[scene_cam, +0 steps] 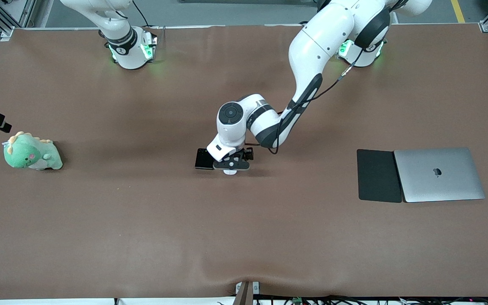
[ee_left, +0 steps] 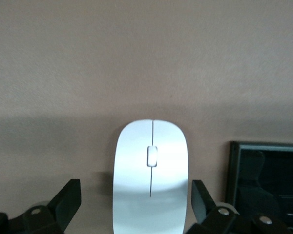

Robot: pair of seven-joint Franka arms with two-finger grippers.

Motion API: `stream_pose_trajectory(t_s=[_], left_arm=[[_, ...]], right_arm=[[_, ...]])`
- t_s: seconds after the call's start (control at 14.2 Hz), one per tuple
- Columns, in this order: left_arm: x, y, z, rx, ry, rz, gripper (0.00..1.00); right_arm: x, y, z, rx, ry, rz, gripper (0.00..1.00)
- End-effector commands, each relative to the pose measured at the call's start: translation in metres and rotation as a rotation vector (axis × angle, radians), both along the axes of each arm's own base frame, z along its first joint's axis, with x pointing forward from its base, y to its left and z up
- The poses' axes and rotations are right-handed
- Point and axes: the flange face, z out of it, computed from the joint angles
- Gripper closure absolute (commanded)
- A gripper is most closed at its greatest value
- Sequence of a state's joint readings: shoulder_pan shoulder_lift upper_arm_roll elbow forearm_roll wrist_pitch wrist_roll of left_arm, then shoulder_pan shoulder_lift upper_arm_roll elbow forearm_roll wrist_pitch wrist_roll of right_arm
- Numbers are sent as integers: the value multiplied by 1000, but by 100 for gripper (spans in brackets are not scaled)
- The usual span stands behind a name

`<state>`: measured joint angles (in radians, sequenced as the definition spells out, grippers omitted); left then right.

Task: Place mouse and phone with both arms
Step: 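Close the left gripper on the white mouse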

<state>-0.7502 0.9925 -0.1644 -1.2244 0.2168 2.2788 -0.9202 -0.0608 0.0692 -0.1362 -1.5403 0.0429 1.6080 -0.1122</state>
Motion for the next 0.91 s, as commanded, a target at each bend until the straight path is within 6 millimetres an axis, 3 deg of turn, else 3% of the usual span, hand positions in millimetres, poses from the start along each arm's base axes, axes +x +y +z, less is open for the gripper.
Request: stream_pose_trajectory(t_s=[0.0,0.42,0.49,0.63,0.7,0.77,0.84], left_arm=[[1,-8,-9,13,-38,-25,0],[4,-7,-2,8,-47,-17,0],[4,-8,-2,10,-47,-17,6],[4,-7,-2,13,-43,-12,34],[6,-6,-2,3,-34,5,55],[6,-5,1,-18,-6,34,88],[7,-5,5,-31,11,58,100]], right_arm=[[-1,-2,3,20,-5,9,0],[-2,-5,2,21,-2,6,0],[-1,-4,2,21,-2,8,0],[-1,-3,1,21,0,8,0],[-1,-3,1,21,-2,8,0],[-1,-3,0,22,1,8,0],[-1,-3,0,21,0,9,0]])
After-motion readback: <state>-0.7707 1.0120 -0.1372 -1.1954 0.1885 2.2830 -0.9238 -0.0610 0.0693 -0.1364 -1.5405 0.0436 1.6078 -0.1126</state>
